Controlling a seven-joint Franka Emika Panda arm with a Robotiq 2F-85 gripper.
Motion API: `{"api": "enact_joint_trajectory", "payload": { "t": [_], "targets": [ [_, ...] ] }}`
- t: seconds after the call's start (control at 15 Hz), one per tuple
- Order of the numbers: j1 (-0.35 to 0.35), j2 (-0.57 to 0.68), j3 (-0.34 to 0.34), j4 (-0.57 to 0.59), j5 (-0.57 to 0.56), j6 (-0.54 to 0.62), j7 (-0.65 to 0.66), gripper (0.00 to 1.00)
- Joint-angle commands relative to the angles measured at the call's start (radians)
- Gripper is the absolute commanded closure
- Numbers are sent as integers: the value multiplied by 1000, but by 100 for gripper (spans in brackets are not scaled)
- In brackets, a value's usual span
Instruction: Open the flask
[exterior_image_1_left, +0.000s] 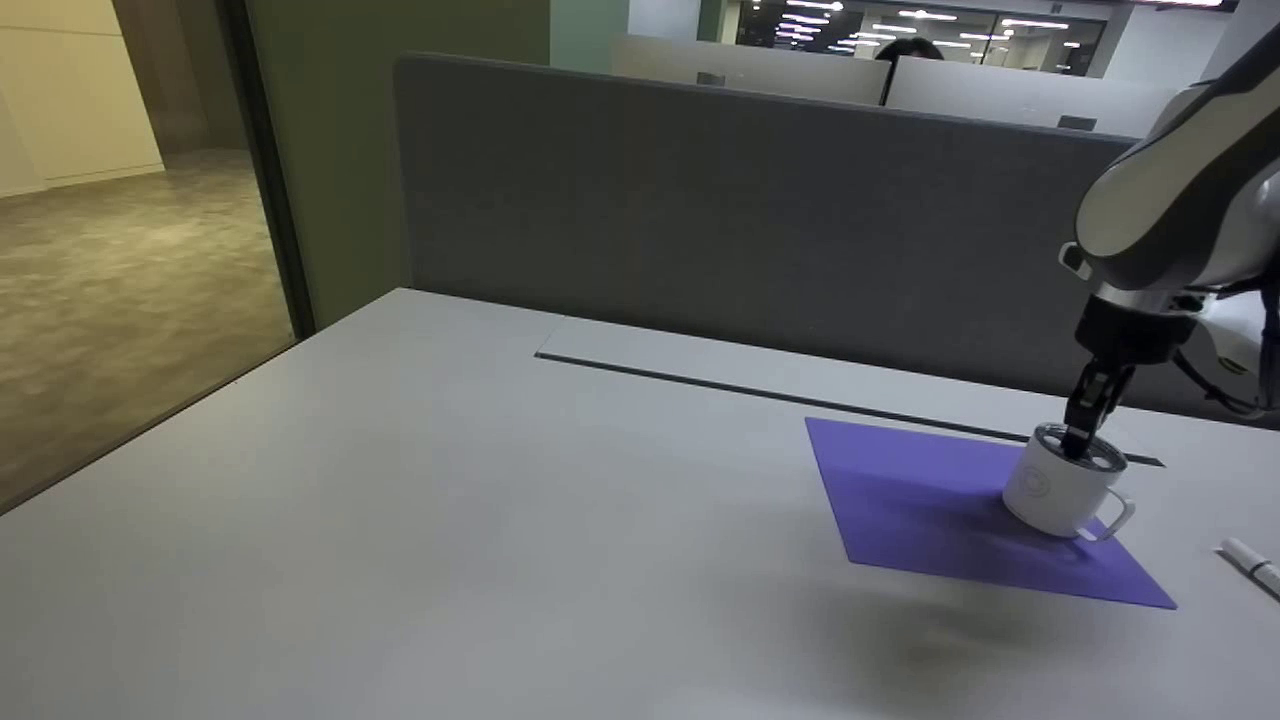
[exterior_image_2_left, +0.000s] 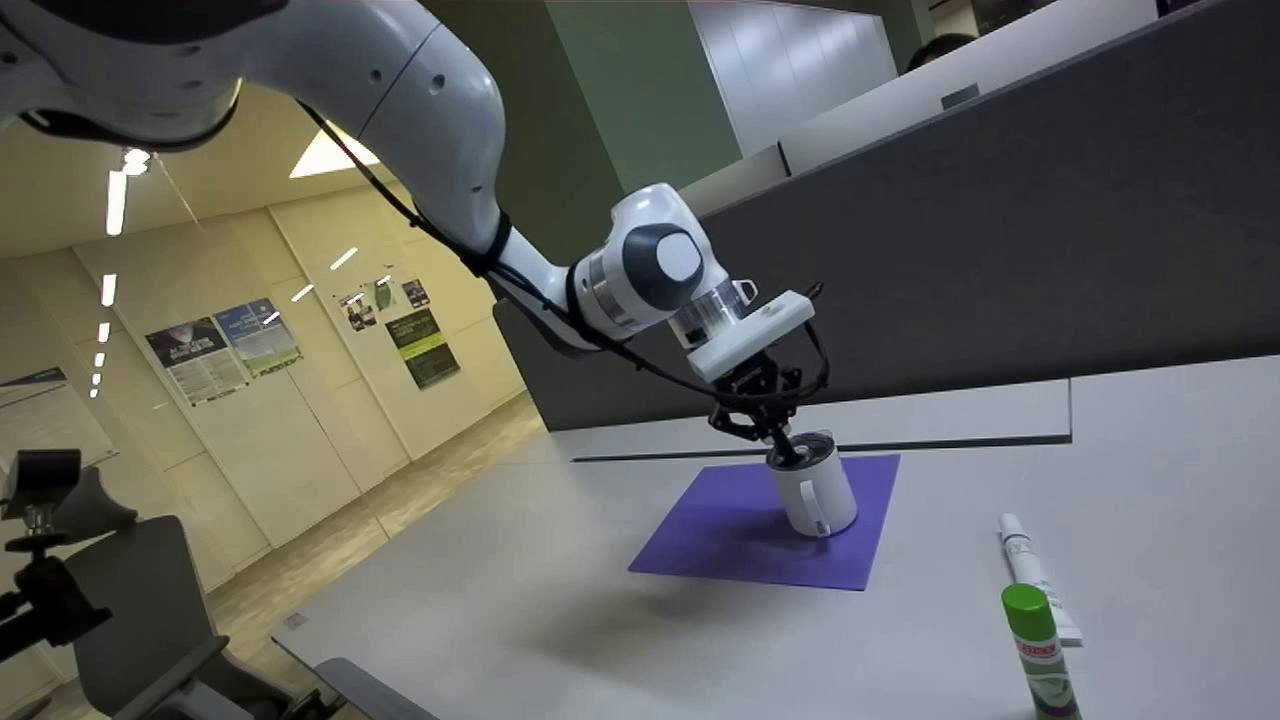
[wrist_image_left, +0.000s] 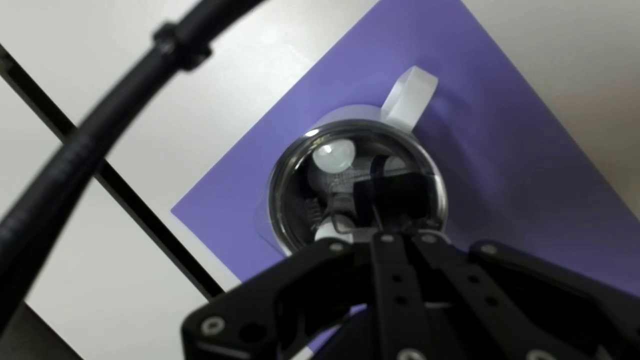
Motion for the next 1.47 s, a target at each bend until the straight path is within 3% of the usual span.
{"api": "enact_joint_trajectory", "payload": {
  "t": [0.0, 1.0, 1.4],
  "targets": [
    [-15, -1, 15, 3, 22, -29, -26, 100],
    [-45, 34, 18, -5, 35, 99, -36, 100],
    [-53, -27, 34, 0, 47, 28, -66, 100]
  ]
}}
